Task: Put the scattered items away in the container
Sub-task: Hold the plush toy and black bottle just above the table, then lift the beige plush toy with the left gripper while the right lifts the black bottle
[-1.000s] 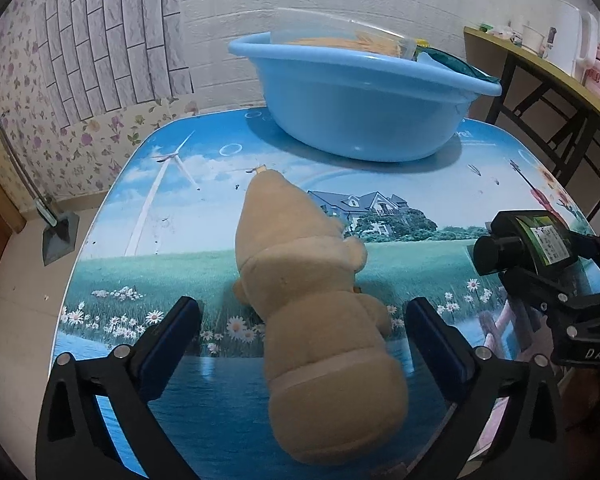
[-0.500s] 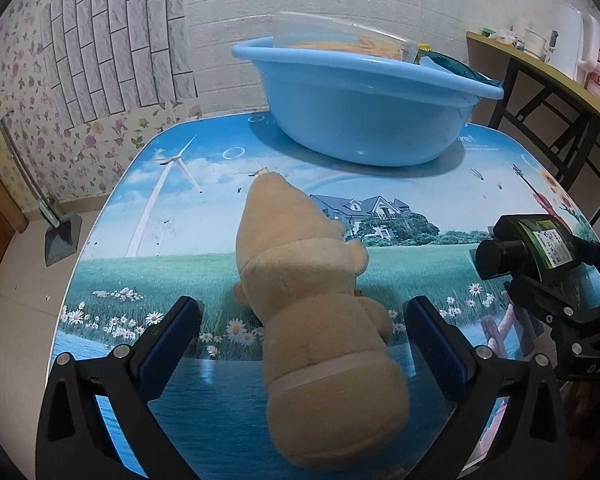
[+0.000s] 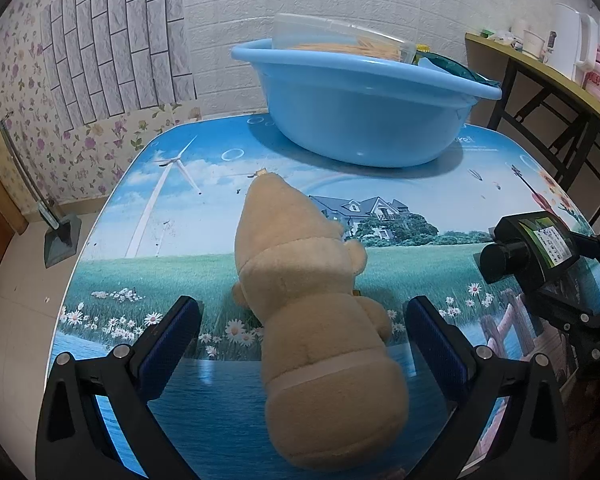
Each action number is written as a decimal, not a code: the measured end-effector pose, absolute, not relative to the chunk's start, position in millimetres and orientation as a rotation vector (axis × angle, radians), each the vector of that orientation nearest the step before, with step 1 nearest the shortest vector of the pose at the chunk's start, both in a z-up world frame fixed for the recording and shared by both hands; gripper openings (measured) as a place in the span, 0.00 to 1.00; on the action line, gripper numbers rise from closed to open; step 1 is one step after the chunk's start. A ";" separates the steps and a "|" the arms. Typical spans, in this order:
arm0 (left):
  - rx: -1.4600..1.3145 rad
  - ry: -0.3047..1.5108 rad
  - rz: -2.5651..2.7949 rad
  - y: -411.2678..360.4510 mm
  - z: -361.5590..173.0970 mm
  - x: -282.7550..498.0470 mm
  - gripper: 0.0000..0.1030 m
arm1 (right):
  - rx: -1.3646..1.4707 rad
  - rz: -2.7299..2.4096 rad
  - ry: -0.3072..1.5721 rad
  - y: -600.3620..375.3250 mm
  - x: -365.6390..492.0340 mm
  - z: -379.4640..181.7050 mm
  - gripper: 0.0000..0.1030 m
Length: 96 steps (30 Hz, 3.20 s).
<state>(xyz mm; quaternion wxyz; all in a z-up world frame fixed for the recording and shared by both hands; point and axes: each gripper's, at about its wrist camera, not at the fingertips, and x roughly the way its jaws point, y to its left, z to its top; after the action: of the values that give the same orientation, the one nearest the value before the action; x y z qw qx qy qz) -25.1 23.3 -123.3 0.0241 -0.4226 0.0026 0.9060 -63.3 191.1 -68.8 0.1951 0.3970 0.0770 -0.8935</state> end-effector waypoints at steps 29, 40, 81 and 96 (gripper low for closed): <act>-1.305 0.007 2.806 23.9 -123.0 -25.6 1.00 | 1.110 -2.506 0.215 191.9 -65.6 -69.6 1.00; -1.306 0.008 2.806 23.9 -122.8 -26.2 1.00 | 1.107 -2.507 0.216 191.8 -65.0 -69.9 1.00; -1.297 0.005 2.806 24.0 -122.5 -26.1 1.00 | 1.107 -2.507 0.215 192.1 -65.6 -72.1 1.00; -1.235 -0.007 2.793 20.0 -116.7 -21.9 0.63 | 1.121 -2.505 0.217 188.8 -67.3 -70.8 1.00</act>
<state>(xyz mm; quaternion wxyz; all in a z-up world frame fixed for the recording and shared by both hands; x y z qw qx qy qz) -21.9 20.0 -116.7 0.0436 -0.4041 -0.0024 0.9137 -67.3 188.8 -70.8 0.1931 0.3997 0.0774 -0.8927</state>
